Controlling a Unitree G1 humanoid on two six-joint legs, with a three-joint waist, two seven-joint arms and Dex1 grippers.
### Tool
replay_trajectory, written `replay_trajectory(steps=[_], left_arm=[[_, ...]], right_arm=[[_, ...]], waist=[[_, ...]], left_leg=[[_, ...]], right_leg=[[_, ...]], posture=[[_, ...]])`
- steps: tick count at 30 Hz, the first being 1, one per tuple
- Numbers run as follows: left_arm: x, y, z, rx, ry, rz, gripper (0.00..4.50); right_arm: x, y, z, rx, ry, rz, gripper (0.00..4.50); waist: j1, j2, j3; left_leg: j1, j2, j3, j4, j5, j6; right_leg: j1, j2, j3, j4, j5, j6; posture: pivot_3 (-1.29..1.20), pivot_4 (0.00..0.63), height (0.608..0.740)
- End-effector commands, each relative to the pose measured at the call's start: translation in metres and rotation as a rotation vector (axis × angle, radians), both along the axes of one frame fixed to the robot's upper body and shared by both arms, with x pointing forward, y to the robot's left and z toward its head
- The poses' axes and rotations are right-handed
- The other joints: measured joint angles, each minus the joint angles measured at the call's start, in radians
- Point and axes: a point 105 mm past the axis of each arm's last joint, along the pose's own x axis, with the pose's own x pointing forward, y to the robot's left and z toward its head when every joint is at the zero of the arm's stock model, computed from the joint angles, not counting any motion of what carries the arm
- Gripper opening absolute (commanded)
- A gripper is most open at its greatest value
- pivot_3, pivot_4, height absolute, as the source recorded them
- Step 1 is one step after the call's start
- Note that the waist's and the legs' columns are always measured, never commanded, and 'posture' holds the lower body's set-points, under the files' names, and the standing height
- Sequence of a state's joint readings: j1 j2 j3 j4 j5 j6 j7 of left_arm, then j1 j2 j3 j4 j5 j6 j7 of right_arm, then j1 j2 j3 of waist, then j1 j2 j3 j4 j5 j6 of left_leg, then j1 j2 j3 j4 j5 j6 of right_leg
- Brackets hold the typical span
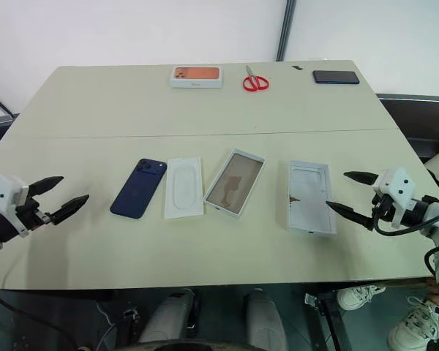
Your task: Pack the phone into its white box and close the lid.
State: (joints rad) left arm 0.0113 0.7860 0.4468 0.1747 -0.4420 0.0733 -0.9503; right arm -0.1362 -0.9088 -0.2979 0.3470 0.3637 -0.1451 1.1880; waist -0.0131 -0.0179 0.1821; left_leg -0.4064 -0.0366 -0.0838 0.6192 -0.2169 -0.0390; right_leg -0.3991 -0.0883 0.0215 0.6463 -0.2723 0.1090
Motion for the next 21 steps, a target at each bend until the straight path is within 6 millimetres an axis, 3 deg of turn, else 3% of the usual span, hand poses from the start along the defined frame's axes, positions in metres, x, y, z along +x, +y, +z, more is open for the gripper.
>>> replay_trajectory(steps=[1,21], left_arm=[[0.002,0.004,0.013,0.023,-0.049,0.018,4.50],[0.006,-0.013,0.006,-0.016,-0.018,-0.024,4.50]], right_arm=[[0.003,0.004,0.013,0.004,-0.051,0.015,4.47],[0.009,0.015,0.010,0.002,-0.049,0.047,4.47]], waist=[[0.000,0.000,0.000],[0.000,0.000,0.000]], left_leg=[[0.000,0.000,0.000,0.000,0.000,0.000],[0.000,0.000,0.000,0.000,0.000,0.000]], right_leg=[[0.000,0.000,0.000,0.000,0.000,0.000],[0.000,0.000,0.000,0.000,0.000,0.001]], posture=[[0.00,0.150,0.740],[0.00,0.150,0.740]])
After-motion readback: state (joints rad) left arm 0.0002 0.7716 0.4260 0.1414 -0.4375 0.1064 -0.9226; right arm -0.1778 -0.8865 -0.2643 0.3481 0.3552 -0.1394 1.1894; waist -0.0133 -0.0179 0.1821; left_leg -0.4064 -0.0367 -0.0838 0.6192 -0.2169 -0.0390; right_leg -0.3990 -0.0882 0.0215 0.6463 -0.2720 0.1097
